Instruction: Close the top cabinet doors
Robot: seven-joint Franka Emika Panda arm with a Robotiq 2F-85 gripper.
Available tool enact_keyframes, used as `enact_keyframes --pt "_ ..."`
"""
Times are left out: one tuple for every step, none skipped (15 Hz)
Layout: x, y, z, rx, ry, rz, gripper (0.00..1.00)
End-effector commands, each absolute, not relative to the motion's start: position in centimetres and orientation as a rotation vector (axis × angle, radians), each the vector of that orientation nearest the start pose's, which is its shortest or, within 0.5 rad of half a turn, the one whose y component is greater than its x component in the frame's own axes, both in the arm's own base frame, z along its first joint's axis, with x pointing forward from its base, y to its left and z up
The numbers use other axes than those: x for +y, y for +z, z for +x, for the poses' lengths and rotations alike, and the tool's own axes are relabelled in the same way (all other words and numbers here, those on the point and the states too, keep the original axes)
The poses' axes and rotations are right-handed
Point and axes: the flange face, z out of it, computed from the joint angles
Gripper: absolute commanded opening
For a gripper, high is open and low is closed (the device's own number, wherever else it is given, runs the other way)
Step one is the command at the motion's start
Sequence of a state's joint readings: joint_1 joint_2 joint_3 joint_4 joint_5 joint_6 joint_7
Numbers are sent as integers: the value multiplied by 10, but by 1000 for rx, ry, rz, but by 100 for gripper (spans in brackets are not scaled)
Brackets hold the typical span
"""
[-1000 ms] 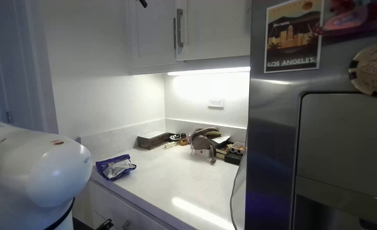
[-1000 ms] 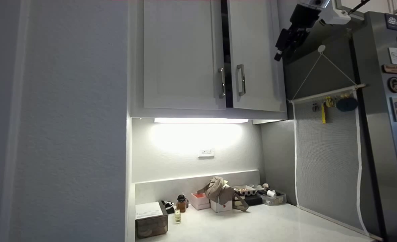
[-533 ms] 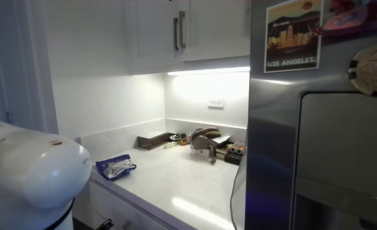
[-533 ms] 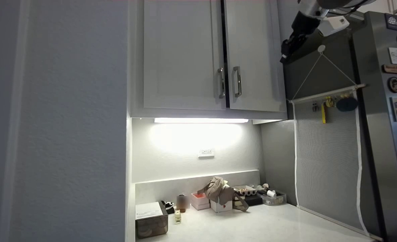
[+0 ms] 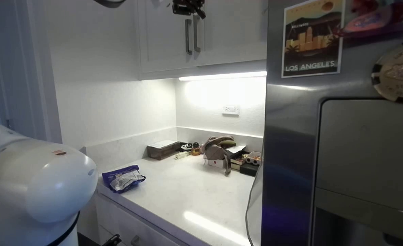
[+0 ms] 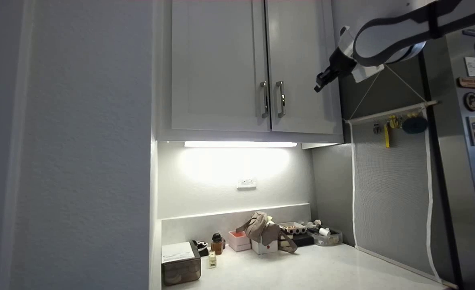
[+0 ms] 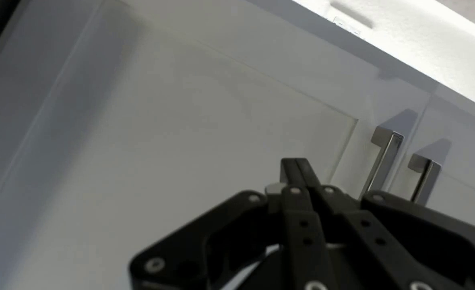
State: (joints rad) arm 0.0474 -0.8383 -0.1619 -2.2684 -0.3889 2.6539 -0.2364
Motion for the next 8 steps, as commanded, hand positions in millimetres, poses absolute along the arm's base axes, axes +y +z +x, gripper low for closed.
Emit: enact_keyframes --pt "-59 759 377 -542 -2045 -2879 0" --pt "-56 754 395 -559 -2061 -2865 0" --pt "-54 747 408 -570 -2076 -2851 0" --pt "-53 740 422 -585 -2089 -2844 0" --pt "-54 734 435 -604 -2105 -2840 0" --pt "-54 729 447 -615 -2113 -2835 0" --pt "-54 724 456 -617 -2117 -2835 0" --pt "-55 721 467 -626 -2121 -2835 0"
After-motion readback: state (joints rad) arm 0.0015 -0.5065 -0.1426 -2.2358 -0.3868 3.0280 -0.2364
